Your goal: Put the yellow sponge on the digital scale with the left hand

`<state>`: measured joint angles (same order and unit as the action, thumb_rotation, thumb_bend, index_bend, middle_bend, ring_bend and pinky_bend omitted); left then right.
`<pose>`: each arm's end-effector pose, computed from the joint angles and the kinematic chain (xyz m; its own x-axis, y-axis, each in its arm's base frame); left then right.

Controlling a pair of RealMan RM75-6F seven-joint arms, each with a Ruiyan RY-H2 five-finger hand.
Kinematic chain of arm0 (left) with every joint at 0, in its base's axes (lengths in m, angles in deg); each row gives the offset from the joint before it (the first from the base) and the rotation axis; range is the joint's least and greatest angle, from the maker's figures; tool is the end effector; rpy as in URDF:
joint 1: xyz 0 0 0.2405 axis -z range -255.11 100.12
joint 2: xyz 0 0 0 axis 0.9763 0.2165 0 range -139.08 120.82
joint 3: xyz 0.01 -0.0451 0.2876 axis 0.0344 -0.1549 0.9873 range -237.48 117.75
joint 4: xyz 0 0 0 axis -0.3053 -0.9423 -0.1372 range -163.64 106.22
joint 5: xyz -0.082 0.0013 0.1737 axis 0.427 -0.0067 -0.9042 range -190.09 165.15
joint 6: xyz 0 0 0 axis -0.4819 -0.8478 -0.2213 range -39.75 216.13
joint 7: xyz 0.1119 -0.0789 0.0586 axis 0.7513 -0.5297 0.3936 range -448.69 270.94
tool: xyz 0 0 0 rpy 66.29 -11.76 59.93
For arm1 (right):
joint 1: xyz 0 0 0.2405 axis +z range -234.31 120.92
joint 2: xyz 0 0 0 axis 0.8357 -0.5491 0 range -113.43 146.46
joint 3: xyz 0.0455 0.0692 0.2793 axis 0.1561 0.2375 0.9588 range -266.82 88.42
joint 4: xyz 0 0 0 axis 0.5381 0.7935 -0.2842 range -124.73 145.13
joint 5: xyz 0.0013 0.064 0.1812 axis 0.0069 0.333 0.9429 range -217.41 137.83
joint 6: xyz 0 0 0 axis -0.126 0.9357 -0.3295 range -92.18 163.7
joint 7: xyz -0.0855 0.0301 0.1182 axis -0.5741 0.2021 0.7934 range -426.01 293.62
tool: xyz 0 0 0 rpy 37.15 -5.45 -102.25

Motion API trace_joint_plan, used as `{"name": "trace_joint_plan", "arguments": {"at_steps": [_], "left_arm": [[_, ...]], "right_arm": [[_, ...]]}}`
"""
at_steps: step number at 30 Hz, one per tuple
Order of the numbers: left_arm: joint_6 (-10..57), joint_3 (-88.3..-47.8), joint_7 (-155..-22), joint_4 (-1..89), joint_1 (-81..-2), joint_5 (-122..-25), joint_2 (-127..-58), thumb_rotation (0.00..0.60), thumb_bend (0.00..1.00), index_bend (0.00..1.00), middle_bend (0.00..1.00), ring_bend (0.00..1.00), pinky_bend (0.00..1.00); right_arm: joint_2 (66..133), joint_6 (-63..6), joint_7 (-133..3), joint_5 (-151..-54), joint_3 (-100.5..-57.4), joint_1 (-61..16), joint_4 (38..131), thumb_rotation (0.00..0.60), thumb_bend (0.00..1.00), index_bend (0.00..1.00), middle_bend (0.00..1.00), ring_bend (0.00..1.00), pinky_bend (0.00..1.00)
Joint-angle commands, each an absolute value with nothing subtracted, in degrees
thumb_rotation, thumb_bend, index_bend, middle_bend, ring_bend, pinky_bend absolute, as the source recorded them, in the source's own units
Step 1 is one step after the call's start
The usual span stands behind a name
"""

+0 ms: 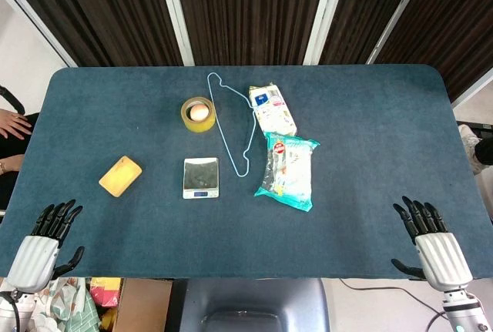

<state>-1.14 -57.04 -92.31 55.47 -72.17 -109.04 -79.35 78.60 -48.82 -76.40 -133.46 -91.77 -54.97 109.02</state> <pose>-0.3306 0.1696 0.1503 0.3828 0.0321 0.9233 0.9074 -0.2007 -0.3692 -0.3147 -0.1483 0.1732 0.4946 -0.1113 0.8620 -0.8683 -0.1068 0.4844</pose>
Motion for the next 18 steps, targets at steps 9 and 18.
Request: {"name": "trace_joint_plan", "arguments": {"at_steps": [9,18], "left_arm": [[-2.3,-59.0,-99.1,52.3,-69.0,-112.5,-86.9,0.6,0.35,0.0,0.03,0.02,0.11],[11.7,-68.9,-89.0,57.6,-60.4,-98.1,-96.4,0.6,0.32,0.0,0.01,0.01,0.13]], "right_arm": [[78.8,-49.7,-76.8,-133.5,-91.4,-55.2,108.9,0.6,0.19,0.0,0.0,0.0,0.0],[78.6,-49.9,-75.5,-132.5,-90.4,-55.1,108.5,0.6,0.19,0.0,0.0,0.0,0.0]]}}
